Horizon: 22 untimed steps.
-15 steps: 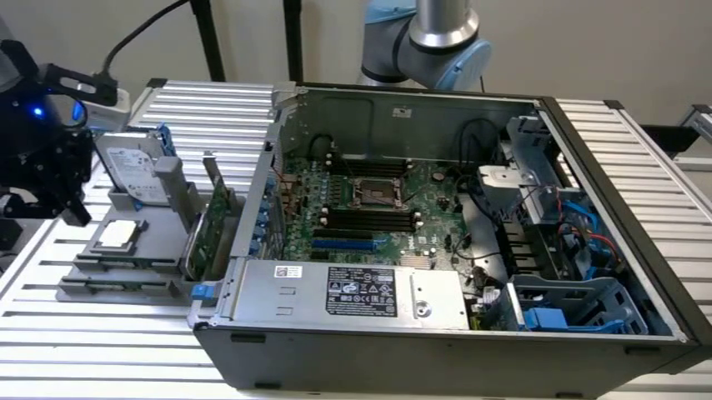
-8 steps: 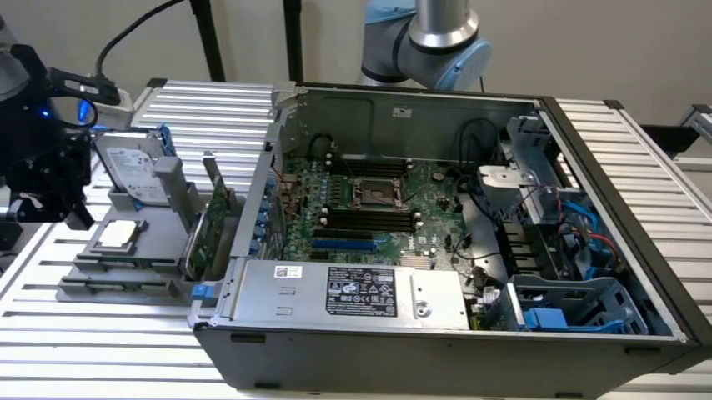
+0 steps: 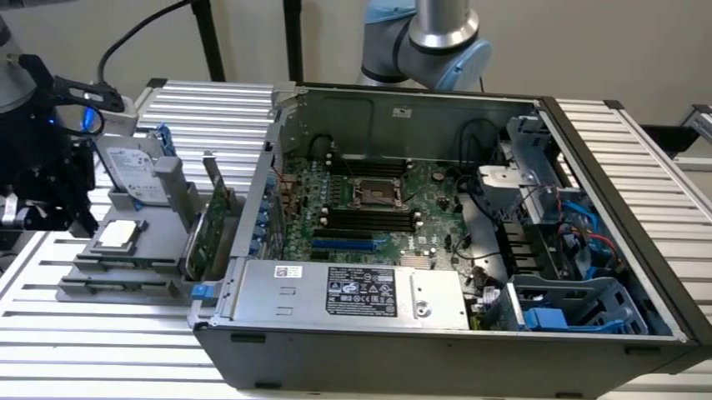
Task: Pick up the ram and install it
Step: 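Pick up the ram and move it above insertion slot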
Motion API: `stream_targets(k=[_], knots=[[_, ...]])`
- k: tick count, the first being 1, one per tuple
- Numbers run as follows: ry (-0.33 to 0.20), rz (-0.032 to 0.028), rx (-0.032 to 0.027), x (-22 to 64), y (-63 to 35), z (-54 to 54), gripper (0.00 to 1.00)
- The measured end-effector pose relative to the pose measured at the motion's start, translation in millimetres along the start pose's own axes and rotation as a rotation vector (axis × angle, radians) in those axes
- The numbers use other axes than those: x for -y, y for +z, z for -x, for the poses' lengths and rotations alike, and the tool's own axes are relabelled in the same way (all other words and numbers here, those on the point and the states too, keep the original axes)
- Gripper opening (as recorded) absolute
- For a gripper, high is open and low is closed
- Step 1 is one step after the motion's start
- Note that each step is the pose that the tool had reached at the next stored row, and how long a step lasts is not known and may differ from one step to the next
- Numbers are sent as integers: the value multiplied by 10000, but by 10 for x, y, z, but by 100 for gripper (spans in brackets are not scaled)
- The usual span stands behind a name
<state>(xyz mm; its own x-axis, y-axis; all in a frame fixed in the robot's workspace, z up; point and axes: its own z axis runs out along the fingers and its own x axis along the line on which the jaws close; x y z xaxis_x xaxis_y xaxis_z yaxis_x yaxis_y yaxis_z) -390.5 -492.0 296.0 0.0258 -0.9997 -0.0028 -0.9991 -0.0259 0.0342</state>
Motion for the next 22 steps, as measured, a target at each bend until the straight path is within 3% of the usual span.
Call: stream_targets(k=[4, 16, 22], knots=[[-11, -2, 2, 1, 29, -10, 100], [-22, -2, 1, 11, 245, -58, 100], [-22, -2, 0, 62, 352, -85, 100]])
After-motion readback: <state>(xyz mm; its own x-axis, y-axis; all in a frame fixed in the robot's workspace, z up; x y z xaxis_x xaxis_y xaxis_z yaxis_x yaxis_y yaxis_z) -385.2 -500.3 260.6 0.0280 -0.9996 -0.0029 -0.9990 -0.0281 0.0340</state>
